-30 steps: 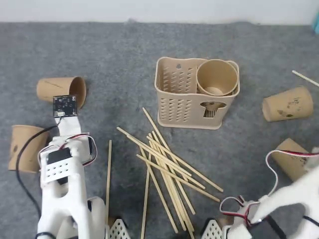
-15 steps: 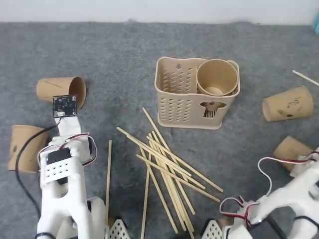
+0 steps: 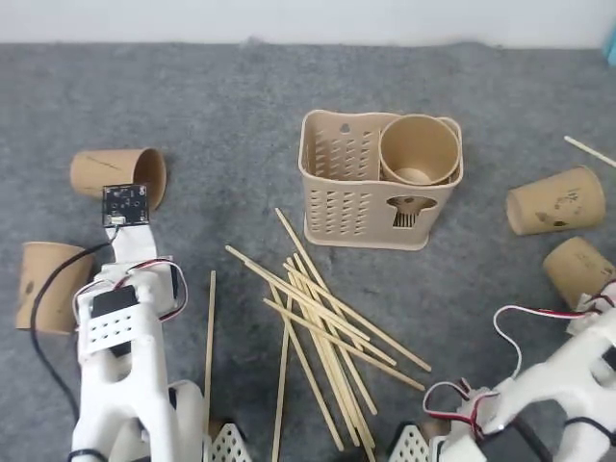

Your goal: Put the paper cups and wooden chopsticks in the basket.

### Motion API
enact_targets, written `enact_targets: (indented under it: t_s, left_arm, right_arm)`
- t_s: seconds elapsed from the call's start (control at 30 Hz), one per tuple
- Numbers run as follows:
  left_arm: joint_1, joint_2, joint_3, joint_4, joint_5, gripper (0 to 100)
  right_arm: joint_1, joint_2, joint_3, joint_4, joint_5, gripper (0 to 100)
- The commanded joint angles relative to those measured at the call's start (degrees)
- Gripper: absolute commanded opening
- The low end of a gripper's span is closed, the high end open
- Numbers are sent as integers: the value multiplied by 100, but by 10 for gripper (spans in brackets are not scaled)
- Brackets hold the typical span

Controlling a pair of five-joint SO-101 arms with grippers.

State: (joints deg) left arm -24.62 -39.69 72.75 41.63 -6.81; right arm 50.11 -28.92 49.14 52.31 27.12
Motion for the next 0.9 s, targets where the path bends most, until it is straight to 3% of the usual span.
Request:
enact_targets:
  t_s: [0.0,0.3,0.43,0.7,0.87]
  left_arm:
    - [0,-176,-40,-9,-18,41]
    - [-9,-176,-40,-9,-18,41]
    - [-9,-176,-40,-9,-18,41]
    - [-18,-176,-40,9,-18,41]
    - [-18,-176,-40,9,-18,41]
  right_arm:
    - [110,-752,-158,75,343,8]
    - [286,-2633,-1574,2316,2391,8]
    - [268,-2985,-1943,2862,3095,8]
    - [462,-3064,-1960,3073,3235,24]
    - [1560,-3055,-1952,3618,3226,184]
